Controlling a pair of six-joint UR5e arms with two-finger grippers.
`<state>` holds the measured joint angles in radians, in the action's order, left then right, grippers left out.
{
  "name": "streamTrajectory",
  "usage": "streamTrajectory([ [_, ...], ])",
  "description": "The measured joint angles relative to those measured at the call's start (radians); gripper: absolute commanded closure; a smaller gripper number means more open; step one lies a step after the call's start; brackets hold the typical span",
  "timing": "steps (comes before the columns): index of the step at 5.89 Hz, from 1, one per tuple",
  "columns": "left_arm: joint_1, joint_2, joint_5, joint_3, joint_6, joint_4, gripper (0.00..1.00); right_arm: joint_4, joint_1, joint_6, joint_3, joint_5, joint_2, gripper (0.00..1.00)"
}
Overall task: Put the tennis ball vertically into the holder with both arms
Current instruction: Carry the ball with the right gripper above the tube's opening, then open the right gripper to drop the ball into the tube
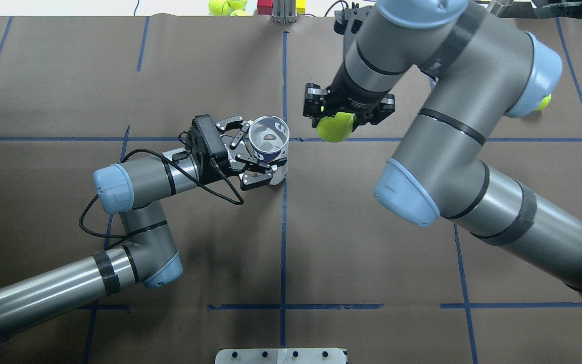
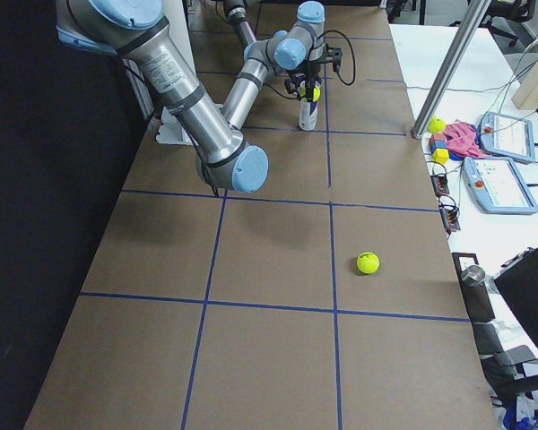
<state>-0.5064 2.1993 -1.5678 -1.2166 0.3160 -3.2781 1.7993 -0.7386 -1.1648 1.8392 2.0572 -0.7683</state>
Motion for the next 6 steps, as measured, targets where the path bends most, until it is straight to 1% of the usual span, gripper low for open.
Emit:
streamTrajectory([
  [1, 0.001, 0.000, 0.000, 0.000, 0.000, 0.000, 0.11, 0.036, 0.012, -0.035, -0.018, -0.005, 0.064, 0.68],
  [3, 0.003, 0.001, 0.000, 0.000, 0.000, 0.000, 0.11, 0.050, 0.031, -0.092, -0.140, -0.041, 0.186, 0.67],
  [4, 0.003, 0.001, 0.000, 0.000, 0.000, 0.000, 0.11, 0.050, 0.049, -0.101, -0.164, -0.070, 0.204, 0.65],
  [5, 0.003, 0.001, 0.000, 0.000, 0.000, 0.000, 0.11, 0.051, 0.065, -0.104, -0.171, -0.094, 0.206, 0.59],
  [6, 0.003, 0.000, 0.000, 0.000, 0.000, 0.000, 0.11, 0.051, 0.081, -0.112, -0.173, -0.110, 0.206, 0.46],
])
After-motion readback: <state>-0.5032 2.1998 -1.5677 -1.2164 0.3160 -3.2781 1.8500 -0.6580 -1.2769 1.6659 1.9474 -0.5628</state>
